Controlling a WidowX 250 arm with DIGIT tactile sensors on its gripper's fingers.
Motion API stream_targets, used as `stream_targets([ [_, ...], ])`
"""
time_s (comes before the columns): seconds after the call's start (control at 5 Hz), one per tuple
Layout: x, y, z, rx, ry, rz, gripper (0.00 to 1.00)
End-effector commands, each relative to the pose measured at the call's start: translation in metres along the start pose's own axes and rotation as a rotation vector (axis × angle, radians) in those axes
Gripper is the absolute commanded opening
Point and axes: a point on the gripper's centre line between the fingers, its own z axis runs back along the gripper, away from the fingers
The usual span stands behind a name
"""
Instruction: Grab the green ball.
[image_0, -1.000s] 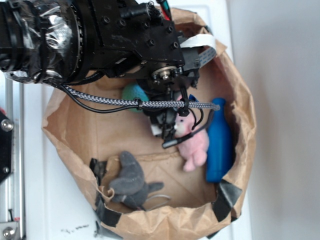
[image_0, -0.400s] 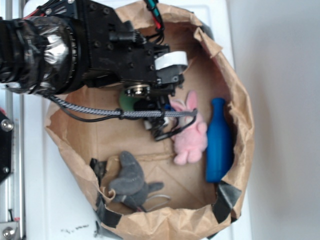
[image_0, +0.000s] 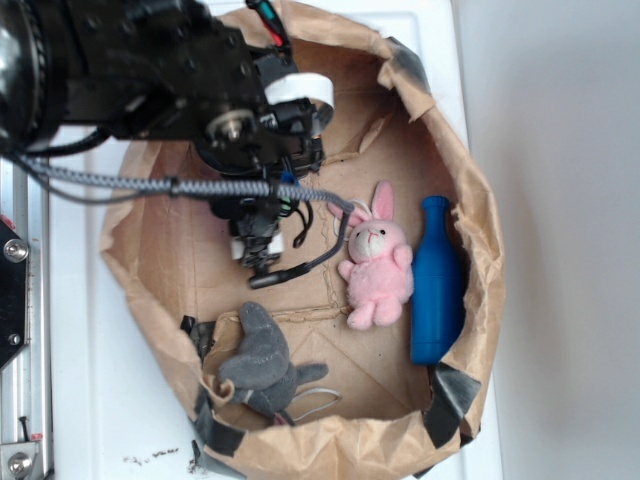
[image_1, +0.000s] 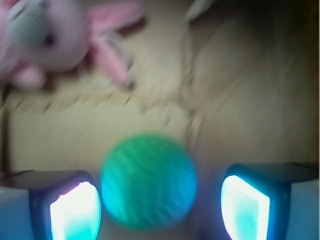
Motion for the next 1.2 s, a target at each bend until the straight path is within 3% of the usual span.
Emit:
stream_targets([
  [0.0,0.009,0.008,0.019,0.019,-0.084,0.005,1.00],
  [0.6,0.025,-0.018,-0.004,0.040,-0.100,0.056,1.00],
  [1.0,0.019,-0.025,-0.014,0.073,-0.100,0.075,0.00],
])
